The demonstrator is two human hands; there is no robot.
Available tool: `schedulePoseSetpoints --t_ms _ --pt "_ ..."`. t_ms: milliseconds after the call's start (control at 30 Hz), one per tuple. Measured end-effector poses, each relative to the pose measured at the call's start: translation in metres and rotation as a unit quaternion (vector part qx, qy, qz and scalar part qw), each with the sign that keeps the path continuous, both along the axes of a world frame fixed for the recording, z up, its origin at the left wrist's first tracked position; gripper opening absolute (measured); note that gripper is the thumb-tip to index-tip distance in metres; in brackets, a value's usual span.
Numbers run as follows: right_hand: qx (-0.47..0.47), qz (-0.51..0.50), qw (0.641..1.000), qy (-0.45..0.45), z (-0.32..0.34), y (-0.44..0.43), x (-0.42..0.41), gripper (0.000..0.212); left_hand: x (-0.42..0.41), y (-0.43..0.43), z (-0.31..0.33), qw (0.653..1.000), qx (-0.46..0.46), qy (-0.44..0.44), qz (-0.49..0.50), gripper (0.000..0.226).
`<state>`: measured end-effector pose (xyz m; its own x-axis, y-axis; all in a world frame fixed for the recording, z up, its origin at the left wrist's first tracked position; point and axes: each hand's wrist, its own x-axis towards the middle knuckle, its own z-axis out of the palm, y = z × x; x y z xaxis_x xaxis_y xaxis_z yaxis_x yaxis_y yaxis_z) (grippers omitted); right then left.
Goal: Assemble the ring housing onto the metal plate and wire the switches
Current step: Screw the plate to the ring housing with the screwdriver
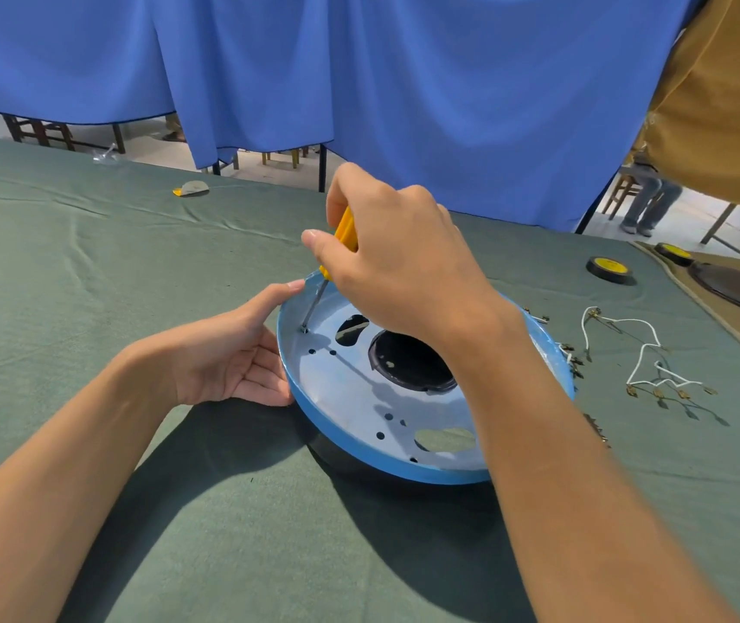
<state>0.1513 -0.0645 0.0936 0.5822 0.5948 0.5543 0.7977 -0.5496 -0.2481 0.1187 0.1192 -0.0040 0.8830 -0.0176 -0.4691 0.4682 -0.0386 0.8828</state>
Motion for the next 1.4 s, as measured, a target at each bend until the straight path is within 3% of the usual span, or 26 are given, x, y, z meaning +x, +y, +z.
schedulePoseSetpoints --t_ms 233,367,500,567,633,967,1133,1267,1400 --pt "-0.026 0.018 0.999 0.012 0.012 0.003 0.003 0.023 -0.006 -0.003 0.01 0.997 0.071 -0.009 -0.029 0.126" --pt "-0.037 0.026 0.999 0.012 0.027 0.004 0.014 0.021 -0.006 -0.008 0.016 0.988 0.15 -0.037 -0.01 0.099" --pt "-0.095 0.044 0.994 0.029 0.026 0.009 0.021 0.021 -0.008 -0.008 0.013 0.975 0.22 -0.038 -0.014 0.095" --pt "-0.119 0.051 0.991 0.041 0.021 0.014 0.022 0.02 -0.011 -0.01 0.013 0.974 0.222 -0.049 -0.026 0.064" --pt "-0.123 0.063 0.989 0.043 0.018 0.018 0.024 0.02 -0.014 -0.01 0.014 0.972 0.223 -0.063 -0.034 0.052" --pt "-0.148 0.105 0.983 0.018 0.024 0.021 0.029 0.02 -0.017 -0.007 0.018 0.962 0.259 -0.072 -0.052 0.072" --pt "-0.158 0.106 0.982 0.003 0.022 0.022 0.029 0.02 -0.018 -0.006 0.018 0.949 0.3 -0.083 0.037 0.044" --pt "-0.155 0.106 0.982 0.002 0.021 0.023 0.029 0.022 -0.018 -0.006 0.016 0.956 0.27 -0.111 0.038 0.047" --pt "-0.154 0.114 0.981 0.015 0.024 0.021 0.027 0.018 -0.017 -0.009 0.016 0.945 0.272 -0.17 0.062 0.029"
